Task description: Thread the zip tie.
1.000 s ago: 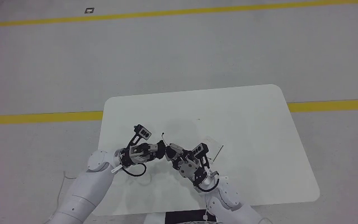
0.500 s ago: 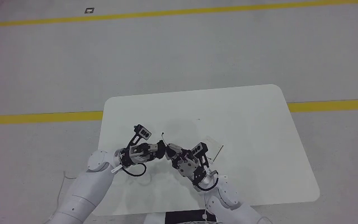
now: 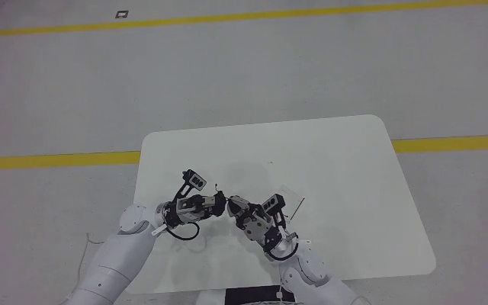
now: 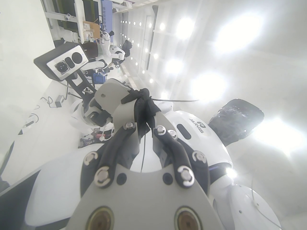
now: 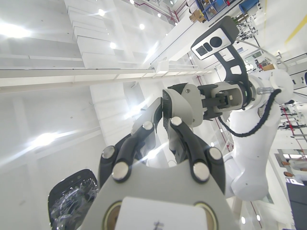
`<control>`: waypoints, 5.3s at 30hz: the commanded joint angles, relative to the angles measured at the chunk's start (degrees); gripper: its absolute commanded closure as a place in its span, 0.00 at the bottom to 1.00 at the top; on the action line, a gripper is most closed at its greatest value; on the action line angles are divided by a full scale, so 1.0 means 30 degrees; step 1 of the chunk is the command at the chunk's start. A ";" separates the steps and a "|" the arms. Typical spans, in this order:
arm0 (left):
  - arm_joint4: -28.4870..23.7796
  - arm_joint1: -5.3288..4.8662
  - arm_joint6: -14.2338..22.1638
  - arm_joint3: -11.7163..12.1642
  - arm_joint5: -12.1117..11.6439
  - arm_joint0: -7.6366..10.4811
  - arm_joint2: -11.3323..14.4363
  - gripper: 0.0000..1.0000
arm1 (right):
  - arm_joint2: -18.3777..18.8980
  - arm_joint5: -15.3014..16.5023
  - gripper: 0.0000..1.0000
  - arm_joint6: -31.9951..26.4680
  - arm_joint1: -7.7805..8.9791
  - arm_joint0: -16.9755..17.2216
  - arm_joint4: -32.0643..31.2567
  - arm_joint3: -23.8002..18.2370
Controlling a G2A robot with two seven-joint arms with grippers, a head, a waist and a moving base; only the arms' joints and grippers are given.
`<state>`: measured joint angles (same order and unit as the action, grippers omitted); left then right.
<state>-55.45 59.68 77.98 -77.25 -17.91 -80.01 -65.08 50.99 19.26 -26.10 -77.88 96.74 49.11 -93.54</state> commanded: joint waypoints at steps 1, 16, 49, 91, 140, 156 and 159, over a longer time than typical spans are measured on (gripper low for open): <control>0.0000 0.0000 0.0000 0.0000 0.0000 0.0000 0.0000 1.00 | 0.0031 -0.0010 1.00 0.0014 0.0006 0.0020 -0.0056 -0.0007; 0.0000 0.0000 0.0000 0.0000 0.0000 0.0000 0.0000 1.00 | 0.0255 -0.0091 1.00 0.0139 0.0056 0.0174 -0.0475 -0.0050; 0.0000 0.0000 0.0000 0.0000 0.0000 0.0000 0.0000 1.00 | 0.0922 -0.0250 1.00 0.0530 0.0220 0.0689 -0.0854 -0.0073; 0.0000 0.0000 0.0000 0.0000 0.0000 0.0000 0.0000 1.00 | 0.1747 -0.0167 1.00 0.1222 0.0336 0.1148 -0.0904 0.0224; 0.0000 0.0000 0.0000 0.0000 0.0000 0.0000 0.0000 1.00 | 0.2551 0.0036 1.00 0.2060 0.0400 0.1647 -0.1025 0.0208; 0.0000 0.0000 0.0000 0.0000 0.0000 0.0000 0.0000 1.00 | 0.3014 0.0066 1.00 0.2140 0.0476 0.1972 -0.1134 -0.0067; 0.0000 0.0000 0.0000 0.0000 0.0000 0.0000 0.0000 1.00 | 0.3046 0.0023 1.00 0.2147 0.0485 0.2001 -0.1213 -0.0180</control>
<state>-55.45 59.68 77.98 -77.25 -17.91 -80.01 -65.08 60.10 19.38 -19.67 -76.44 102.72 45.56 -93.96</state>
